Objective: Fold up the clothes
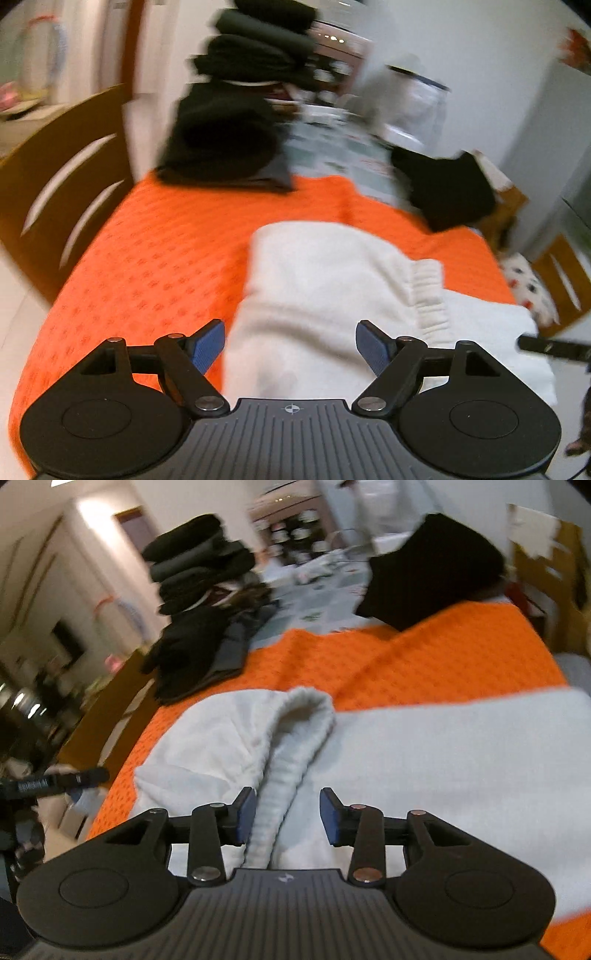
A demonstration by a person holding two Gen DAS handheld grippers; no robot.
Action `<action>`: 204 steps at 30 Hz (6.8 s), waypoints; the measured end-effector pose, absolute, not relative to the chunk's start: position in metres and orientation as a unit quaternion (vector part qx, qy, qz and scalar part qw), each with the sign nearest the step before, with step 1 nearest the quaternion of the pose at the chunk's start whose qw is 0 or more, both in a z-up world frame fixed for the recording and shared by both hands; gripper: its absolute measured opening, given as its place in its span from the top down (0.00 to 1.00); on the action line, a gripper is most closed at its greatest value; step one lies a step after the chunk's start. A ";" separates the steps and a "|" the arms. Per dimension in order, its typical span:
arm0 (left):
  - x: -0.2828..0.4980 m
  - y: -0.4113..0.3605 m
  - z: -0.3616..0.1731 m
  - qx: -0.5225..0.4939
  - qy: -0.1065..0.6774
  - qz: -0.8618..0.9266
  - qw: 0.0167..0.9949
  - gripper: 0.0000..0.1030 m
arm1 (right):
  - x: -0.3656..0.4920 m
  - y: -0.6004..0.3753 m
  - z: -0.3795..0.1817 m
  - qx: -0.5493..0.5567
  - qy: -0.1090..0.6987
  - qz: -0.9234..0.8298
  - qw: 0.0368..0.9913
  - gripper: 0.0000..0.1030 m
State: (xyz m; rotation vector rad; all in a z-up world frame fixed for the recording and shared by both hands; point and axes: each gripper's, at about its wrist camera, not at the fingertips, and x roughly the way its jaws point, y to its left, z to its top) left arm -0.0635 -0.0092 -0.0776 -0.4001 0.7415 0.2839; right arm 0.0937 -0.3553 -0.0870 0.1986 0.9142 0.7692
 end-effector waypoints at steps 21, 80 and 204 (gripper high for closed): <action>-0.119 0.004 -0.118 -0.224 0.328 0.240 0.886 0.36 | 0.189 -0.204 -0.032 -0.093 0.396 0.566 0.717 0.48; -0.187 0.003 -0.114 -0.367 0.305 0.164 0.863 0.48 | 0.259 -0.084 -0.049 -0.128 0.370 0.563 0.728 0.43; 0.099 -0.702 0.022 -0.060 0.187 0.583 0.788 0.77 | 0.422 -0.714 0.040 -0.151 0.168 0.737 0.638 0.81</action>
